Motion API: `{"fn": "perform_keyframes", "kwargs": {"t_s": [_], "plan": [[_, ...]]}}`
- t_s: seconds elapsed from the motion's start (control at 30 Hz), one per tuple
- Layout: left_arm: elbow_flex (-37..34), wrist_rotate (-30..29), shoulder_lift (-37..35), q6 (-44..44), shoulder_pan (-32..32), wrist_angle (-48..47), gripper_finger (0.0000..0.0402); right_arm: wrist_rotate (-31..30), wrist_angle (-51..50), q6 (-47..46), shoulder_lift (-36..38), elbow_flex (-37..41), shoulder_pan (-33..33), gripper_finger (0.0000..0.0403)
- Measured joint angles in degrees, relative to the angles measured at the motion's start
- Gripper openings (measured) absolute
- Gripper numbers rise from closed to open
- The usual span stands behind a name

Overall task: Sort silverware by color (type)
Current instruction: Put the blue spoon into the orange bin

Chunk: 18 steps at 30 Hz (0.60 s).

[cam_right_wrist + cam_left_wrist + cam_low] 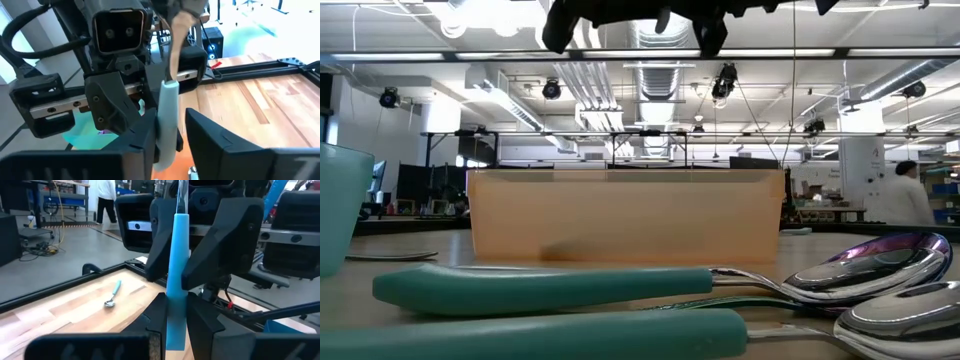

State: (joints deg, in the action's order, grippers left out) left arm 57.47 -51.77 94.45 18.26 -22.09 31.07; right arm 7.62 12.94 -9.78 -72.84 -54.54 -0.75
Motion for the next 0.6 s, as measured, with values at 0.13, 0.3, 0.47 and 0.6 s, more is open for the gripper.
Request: {"fn": "perform_keyframes", "kwargs": {"t_s": [0.13, 0.3, 0.47, 0.6], "plan": [[-0.01, -0.05, 0.00, -0.05, 0.02, 0.28, 0.0031, 0.13, -0.08, 1.01, -0.02, -0.65, 0.00, 0.0042], [0.01, -0.28, 0.00, -0.31, 0.00, 0.64, 0.0032, 0.10, -0.27, 2.05, -0.02, -1.16, 0.00, 0.0033], [0.01, -0.45, -0.02, -0.46, 0.00, 0.85, 0.0056, -0.06, -0.25, 2.39, -0.02, -1.23, 0.00, 0.0033], [0.03, -1.52, -0.02, -2.10, -0.02, 0.79, 0.0083, -0.84, -0.29, 2.49, -0.02, -1.34, 0.02, 0.0033]]}}
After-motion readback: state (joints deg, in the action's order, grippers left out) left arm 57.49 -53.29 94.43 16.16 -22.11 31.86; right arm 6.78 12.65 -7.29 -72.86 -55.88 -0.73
